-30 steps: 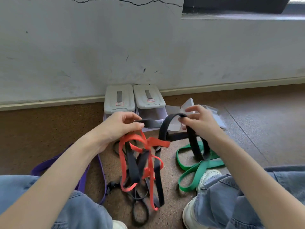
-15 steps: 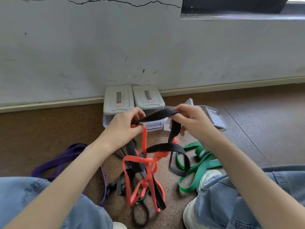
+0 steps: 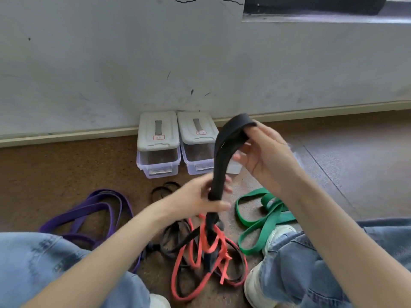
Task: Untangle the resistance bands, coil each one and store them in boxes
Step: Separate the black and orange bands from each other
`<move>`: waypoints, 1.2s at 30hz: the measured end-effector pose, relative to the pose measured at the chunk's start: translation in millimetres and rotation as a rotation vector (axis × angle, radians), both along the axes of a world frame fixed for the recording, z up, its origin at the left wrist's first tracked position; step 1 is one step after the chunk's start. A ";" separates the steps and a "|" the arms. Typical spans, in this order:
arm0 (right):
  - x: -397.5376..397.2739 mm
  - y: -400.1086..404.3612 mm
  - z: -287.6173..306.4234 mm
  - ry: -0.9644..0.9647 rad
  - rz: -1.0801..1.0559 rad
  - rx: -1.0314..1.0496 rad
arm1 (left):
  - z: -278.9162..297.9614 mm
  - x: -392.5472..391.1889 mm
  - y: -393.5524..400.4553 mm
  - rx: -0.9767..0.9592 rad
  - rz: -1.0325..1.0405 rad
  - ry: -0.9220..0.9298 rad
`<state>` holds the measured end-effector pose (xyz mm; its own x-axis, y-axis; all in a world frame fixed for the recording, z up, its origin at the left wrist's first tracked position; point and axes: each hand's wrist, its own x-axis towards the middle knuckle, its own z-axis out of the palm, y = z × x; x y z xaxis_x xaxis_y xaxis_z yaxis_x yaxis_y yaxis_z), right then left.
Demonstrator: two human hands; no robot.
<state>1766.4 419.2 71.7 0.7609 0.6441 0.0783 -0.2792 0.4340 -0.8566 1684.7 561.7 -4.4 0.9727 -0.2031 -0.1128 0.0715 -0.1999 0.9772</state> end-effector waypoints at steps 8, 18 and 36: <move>18.7 -19.1 -25.3 0.112 -0.122 -0.433 | 25.4 5.5 17.5 -0.214 0.236 -0.082; -29.5 13.2 -47.3 -0.481 0.189 -0.755 | 46.0 11.7 39.0 -0.554 0.358 0.087; -27.3 4.8 -42.3 -0.427 0.521 -0.676 | 66.0 9.4 32.8 -0.609 0.355 -0.026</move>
